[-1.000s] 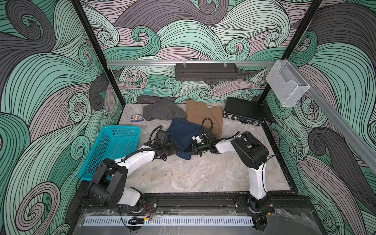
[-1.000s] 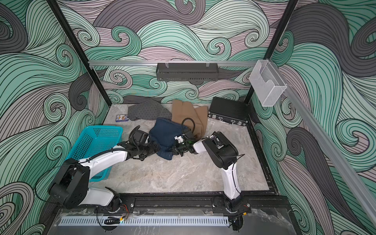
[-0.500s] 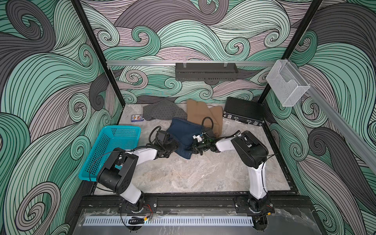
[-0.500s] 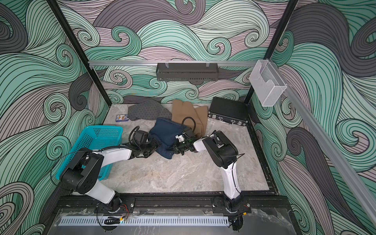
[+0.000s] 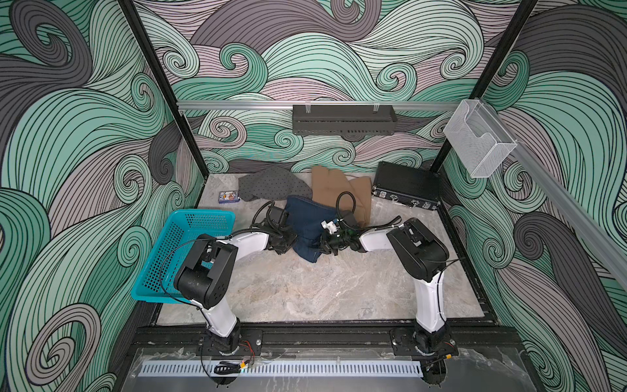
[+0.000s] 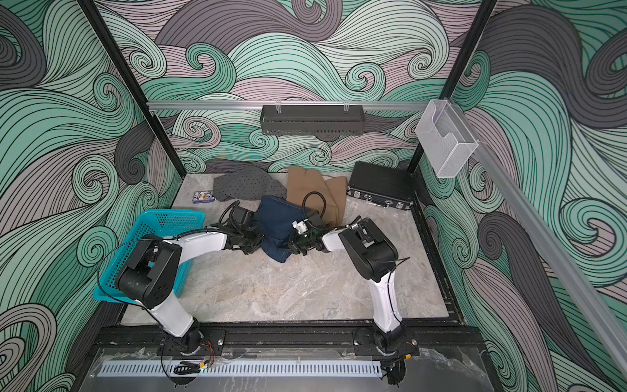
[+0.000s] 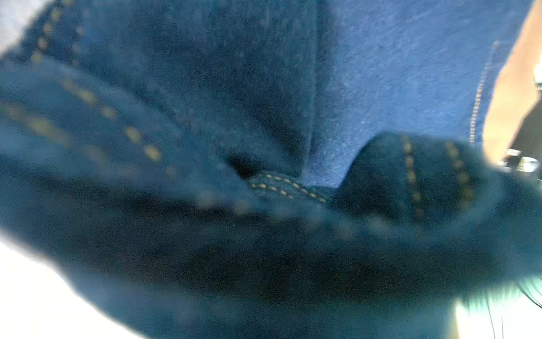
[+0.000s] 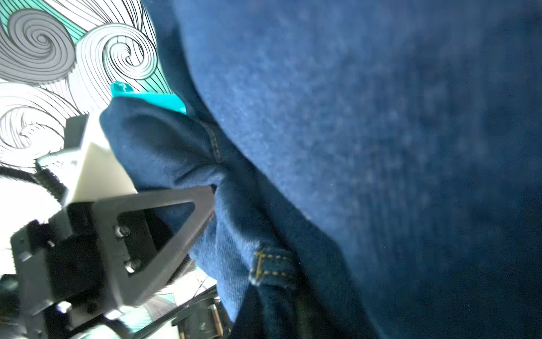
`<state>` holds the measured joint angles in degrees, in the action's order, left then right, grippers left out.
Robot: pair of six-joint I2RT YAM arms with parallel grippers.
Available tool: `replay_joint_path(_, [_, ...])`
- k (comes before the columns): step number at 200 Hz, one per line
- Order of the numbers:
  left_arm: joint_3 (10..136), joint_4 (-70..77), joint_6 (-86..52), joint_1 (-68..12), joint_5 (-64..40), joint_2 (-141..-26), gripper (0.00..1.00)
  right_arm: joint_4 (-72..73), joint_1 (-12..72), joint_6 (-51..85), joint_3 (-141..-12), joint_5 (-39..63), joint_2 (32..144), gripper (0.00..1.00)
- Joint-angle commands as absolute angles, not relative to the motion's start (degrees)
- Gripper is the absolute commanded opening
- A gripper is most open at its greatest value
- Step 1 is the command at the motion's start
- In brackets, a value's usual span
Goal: Roll up the skirts
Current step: Roll the skirt at the center of the board.
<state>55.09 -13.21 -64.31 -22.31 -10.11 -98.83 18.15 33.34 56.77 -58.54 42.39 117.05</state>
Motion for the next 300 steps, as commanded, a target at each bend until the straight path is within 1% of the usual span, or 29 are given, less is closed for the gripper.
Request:
replay_joint_path(1, [58.3, -29.3, -61.8, -18.6, -0.9, -105.8, 0.0, 9.1, 33.2, 48.2, -52.6, 35.2, 111.8, 0.46])
replay_joint_path(10, [61.2, -33.3, -60.0, -18.5, -1.0, -107.5, 0.0, 9.6, 33.2, 45.9, -50.6, 32.9, 108.8, 0.56])
replay_joint_path(19, [64.1, -37.2, -58.1, -18.5, -1.0, -109.0, 0.0, 10.1, 33.2, 43.5, -48.7, 30.8, 105.7, 0.61])
replay_joint_path(47, [69.3, -45.1, -52.4, -17.3, -1.3, -110.9, 0.0, 9.3, 34.0, 33.9, -44.5, 23.1, 95.4, 0.64])
replay_joint_path(61, [72.1, -49.5, -49.5, -16.6, -1.9, -111.8, 0.0, 9.0, 37.1, 25.8, -42.8, 14.9, 89.8, 0.67])
replay_joint_path(75, [73.6, -52.4, -47.9, -16.1, -1.7, -111.6, 0.0, 8.4, 43.3, 15.7, -42.3, 4.0, 85.5, 0.68])
replay_joint_path(94, [75.0, -55.0, -46.6, -15.9, -1.9, -111.2, 0.0, 8.8, 51.8, 2.5, -43.6, -8.6, 84.3, 0.7])
replay_joint_path(114, [76.4, -57.8, -46.6, -16.0, -2.5, -111.4, 0.0, 6.3, 56.8, -7.1, -48.0, -15.6, 87.8, 0.71])
replay_joint_path(137, [76.9, -59.1, -47.5, -15.9, -5.0, -112.1, 0.0, 3.7, 59.6, -14.0, -53.0, -17.4, 92.7, 0.72])
replay_joint_path(153, [76.1, -58.6, -48.5, -15.9, -6.9, -111.8, 0.0, 5.6, 61.8, -16.9, -55.0, -17.2, 96.2, 0.79])
replay_joint_path(171, [76.4, -59.4, -48.7, -16.0, -8.6, -112.1, 0.0, 7.6, 64.0, -19.2, -56.6, -17.8, 100.4, 0.81])
replay_joint_path(198, [76.5, -60.4, -48.6, -15.9, -10.0, -112.0, 0.0, 10.0, 64.9, -18.8, -57.4, -15.5, 104.2, 0.85])
replay_joint_path(215, [76.0, -60.3, -48.4, -15.9, -11.1, -111.9, 0.0, 9.6, 64.9, -18.1, -58.9, -15.9, 106.5, 0.88])
replay_joint_path(243, [74.8, -59.5, -48.7, -16.0, -13.4, -111.5, 0.0, 8.4, 64.5, -17.7, -62.2, -17.6, 110.3, 0.88])
replay_joint_path(256, [73.8, -58.9, -49.1, -16.0, -14.4, -110.9, 0.0, 8.3, 64.1, -17.2, -63.2, -18.0, 112.1, 0.85])
replay_joint_path(263, [73.2, -58.7, -49.3, -15.9, -14.9, -110.5, 0.0, 8.1, 63.7, -16.7, -63.6, -17.9, 112.9, 0.82])
replay_joint_path(268, [72.9, -58.6, -49.3, -16.0, -15.1, -110.3, 0.0, 7.9, 63.6, -16.4, -63.9, -17.9, 113.4, 0.78])
replay_joint_path(277, [72.3, -58.3, -49.5, -16.0, -15.3, -109.7, 0.0, 7.5, 63.2, -15.7, -64.1, -17.1, 114.1, 0.64])
replay_joint_path(290, [71.6, -58.0, -49.7, -16.0, -15.9, -108.9, 0.0, 6.6, 62.6, -14.0, -64.1, -15.0, 114.4, 0.41])
replay_joint_path(300, [71.3, -57.7, -50.1, -16.0, -16.3, -108.4, 0.0, 6.4, 62.1, -12.1, -63.8, -12.7, 113.9, 0.27])
